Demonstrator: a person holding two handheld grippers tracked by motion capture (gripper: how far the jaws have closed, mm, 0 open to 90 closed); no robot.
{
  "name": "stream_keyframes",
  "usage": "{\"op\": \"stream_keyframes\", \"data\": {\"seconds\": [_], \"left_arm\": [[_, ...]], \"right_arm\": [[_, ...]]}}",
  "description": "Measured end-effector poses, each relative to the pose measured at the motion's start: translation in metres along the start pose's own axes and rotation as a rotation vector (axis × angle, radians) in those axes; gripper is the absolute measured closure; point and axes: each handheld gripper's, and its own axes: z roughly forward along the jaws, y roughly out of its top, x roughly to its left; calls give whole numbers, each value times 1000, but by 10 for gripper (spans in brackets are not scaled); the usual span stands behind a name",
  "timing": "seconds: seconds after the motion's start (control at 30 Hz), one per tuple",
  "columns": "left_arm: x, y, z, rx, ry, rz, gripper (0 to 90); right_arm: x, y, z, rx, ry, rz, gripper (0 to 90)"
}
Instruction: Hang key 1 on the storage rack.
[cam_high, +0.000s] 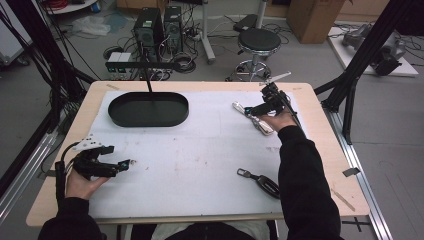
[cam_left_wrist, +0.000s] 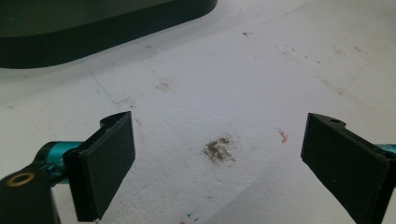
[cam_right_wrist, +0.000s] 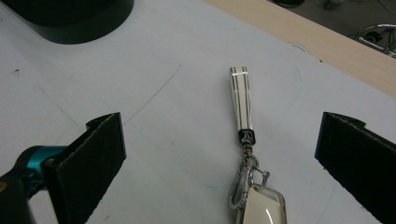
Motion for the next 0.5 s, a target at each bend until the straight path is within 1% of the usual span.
{"op": "stream_keyframes", "data": {"seconds": [0.03, 0.17, 0.2, 0.27, 0.3, 0.33, 0.37, 0.43, 0.47, 0.5], "left_arm": [[0, 0, 0, -3, -1, -2, 103], [0, 0, 0, -3, -2, 1, 103], [1, 0, 0, -4, 0, -2, 103], [1, 0, 0, -3, -1, -1, 103], [1, 0, 1, -5, -3, -2, 103], [1, 0, 1, -5, -4, -3, 103], [1, 0, 0, -3, -4, 1, 103], [1, 0, 0, -7, -7, -2, 103], [1, 0, 0, -7, -5, -4, 103], [1, 0, 0, -8, -4, -5, 103]], "right_arm": [[0, 0, 0, 0, 0, 0, 9], [-1, 7, 14, 25, 4, -3, 10], [-2, 7, 17, 31, -2, -3, 15], [-2, 7, 20, 32, -1, -13, 25], [-5, 6, 28, 43, 14, -7, 34], [-5, 6, 28, 43, 14, -7, 34], [-7, 4, 36, 70, 17, 6, 34], [-9, 3, 39, 76, 15, 9, 34], [-11, 2, 43, 83, 24, 28, 34], [-11, 2, 43, 83, 24, 28, 34]]}}
